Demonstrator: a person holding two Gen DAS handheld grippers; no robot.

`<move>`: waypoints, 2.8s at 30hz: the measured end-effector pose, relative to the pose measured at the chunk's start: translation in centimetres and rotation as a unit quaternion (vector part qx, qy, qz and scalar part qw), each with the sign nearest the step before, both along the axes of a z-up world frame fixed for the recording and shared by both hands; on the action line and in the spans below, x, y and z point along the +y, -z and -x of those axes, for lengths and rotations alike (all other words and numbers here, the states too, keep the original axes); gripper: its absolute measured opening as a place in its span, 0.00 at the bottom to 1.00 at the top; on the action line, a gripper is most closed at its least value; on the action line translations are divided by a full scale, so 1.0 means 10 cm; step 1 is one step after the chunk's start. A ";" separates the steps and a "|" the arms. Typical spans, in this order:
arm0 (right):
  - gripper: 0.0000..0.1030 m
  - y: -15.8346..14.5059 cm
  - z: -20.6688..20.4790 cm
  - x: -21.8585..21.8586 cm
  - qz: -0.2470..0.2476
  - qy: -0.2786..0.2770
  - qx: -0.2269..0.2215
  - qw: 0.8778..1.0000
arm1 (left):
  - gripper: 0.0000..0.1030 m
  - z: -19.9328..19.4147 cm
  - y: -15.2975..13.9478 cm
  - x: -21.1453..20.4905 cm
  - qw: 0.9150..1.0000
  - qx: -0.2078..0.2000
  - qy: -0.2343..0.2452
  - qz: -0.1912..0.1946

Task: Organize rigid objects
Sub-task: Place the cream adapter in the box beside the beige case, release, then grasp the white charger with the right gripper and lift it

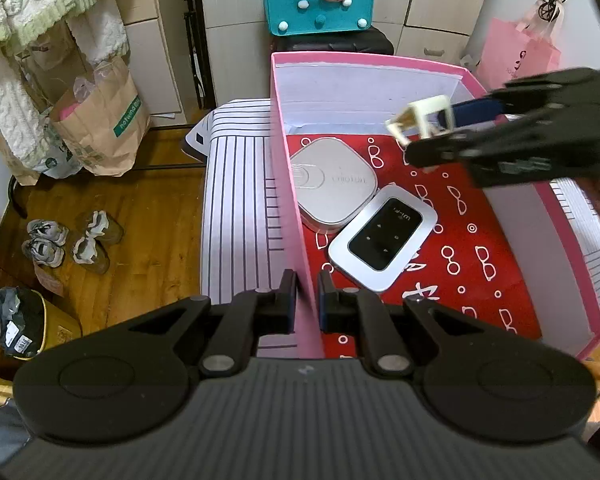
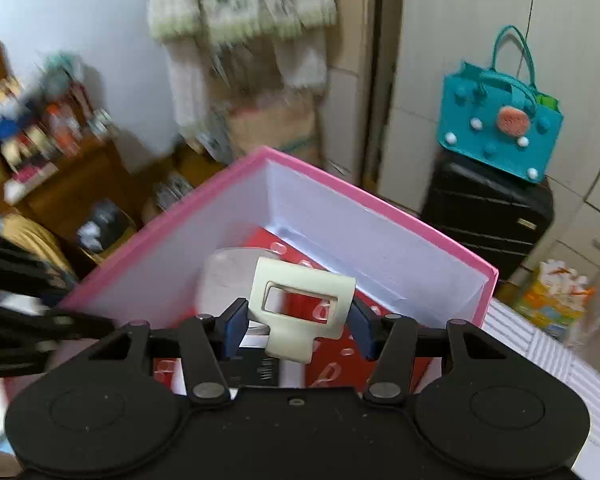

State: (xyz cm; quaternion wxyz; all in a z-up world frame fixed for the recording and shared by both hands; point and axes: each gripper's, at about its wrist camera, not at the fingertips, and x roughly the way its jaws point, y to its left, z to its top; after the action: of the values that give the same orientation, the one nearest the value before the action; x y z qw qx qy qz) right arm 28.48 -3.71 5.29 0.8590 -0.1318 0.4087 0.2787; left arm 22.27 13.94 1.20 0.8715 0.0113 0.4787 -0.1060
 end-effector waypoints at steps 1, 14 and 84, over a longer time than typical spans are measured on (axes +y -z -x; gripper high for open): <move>0.57 0.03 -0.05 0.02 0.013 0.004 0.006 1.000 | 0.10 0.00 0.00 0.01 1.000 0.000 0.001 0.001; 0.58 0.30 -0.38 0.22 0.040 0.054 0.083 0.994 | 0.11 0.01 0.01 0.04 1.000 -0.006 0.014 0.009; 0.50 0.94 1.02 -1.58 -0.044 0.207 -0.080 0.974 | 0.11 0.04 -0.02 -0.07 0.999 -0.003 -0.036 -0.006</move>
State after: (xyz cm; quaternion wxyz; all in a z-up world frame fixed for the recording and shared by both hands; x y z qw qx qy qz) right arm 18.32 -19.48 -4.10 0.9331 -0.0282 0.3440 0.1010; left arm 21.85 13.26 1.44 0.8761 -0.0006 0.4767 -0.0714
